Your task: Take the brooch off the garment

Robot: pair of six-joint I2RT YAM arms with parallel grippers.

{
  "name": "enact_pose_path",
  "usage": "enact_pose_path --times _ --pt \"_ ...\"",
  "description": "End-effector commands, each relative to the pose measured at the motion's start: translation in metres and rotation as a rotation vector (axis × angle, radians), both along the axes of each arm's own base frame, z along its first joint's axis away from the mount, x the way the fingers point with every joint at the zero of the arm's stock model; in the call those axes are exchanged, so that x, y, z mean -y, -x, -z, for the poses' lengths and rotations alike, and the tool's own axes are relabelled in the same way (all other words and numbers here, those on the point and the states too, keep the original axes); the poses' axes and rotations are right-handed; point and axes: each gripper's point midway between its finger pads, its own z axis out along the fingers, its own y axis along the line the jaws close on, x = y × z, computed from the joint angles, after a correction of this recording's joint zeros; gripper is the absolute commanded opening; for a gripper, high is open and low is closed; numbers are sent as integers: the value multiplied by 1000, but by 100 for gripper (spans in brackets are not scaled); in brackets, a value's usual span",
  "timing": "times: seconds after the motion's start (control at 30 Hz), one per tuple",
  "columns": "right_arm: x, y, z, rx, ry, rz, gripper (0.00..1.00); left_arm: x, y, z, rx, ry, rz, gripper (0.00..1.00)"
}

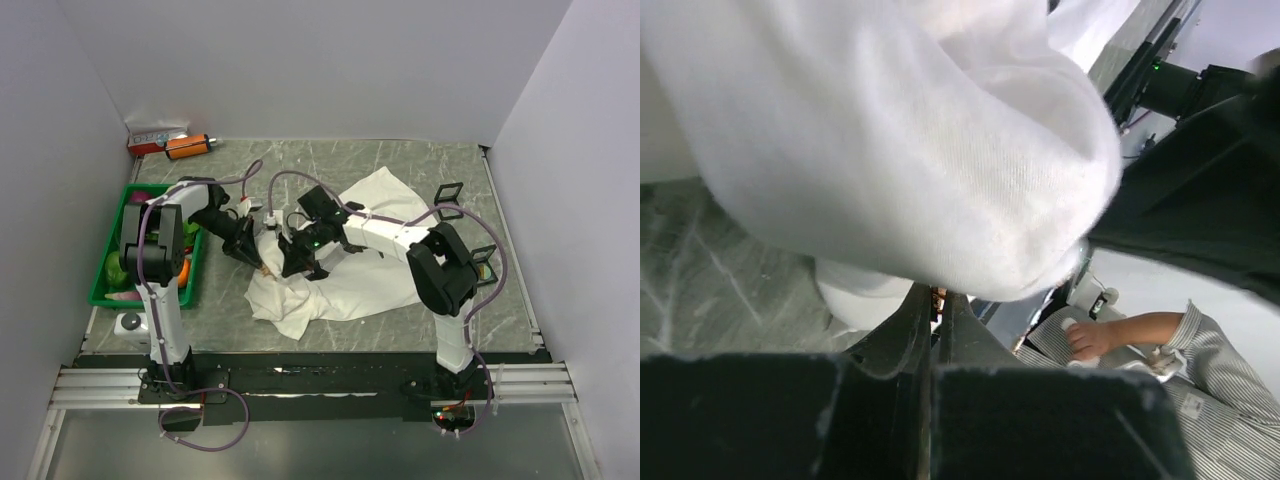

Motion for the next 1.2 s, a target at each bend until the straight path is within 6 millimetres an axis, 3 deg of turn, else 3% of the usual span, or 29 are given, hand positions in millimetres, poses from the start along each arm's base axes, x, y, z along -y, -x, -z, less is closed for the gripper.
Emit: enact_pose_path --times 0.0,0.07,0.13,0.17,0.27,0.4,0.43,0.57,0.67,0.83,1.1,1.17 --pt "11 -46 -81 35 -123 148 0 -6 4 -6 59 -16 13 1" --pt "23 -77 -102 52 -148 214 0 -10 8 -2 78 -33 23 1" --pt "33 -99 -103 62 -137 255 0 -14 16 -1 89 -57 31 1" --pt "33 -111 -113 96 -145 262 0 -15 17 -1 105 -58 34 1" --pt "41 -135 -99 116 -81 343 2 -16 21 -13 162 -55 45 1" --pt "45 -153 -106 152 -79 417 34 -14 15 -44 294 -35 53 1" --pt "45 -152 -108 152 -83 425 41 -13 14 -51 317 -21 55 1" --pt "46 -139 -117 127 -111 397 45 -8 -2 -74 414 19 73 1" --pt "50 -128 -104 93 -83 387 43 -7 -11 -77 419 28 77 1" --pt "56 -100 -110 76 -123 288 44 10 -20 -77 411 80 101 1" --pt "49 -98 -119 45 -188 238 50 44 -32 -82 489 159 192 1" --pt "46 -101 -119 7 -183 274 59 48 -35 -83 495 162 190 1"
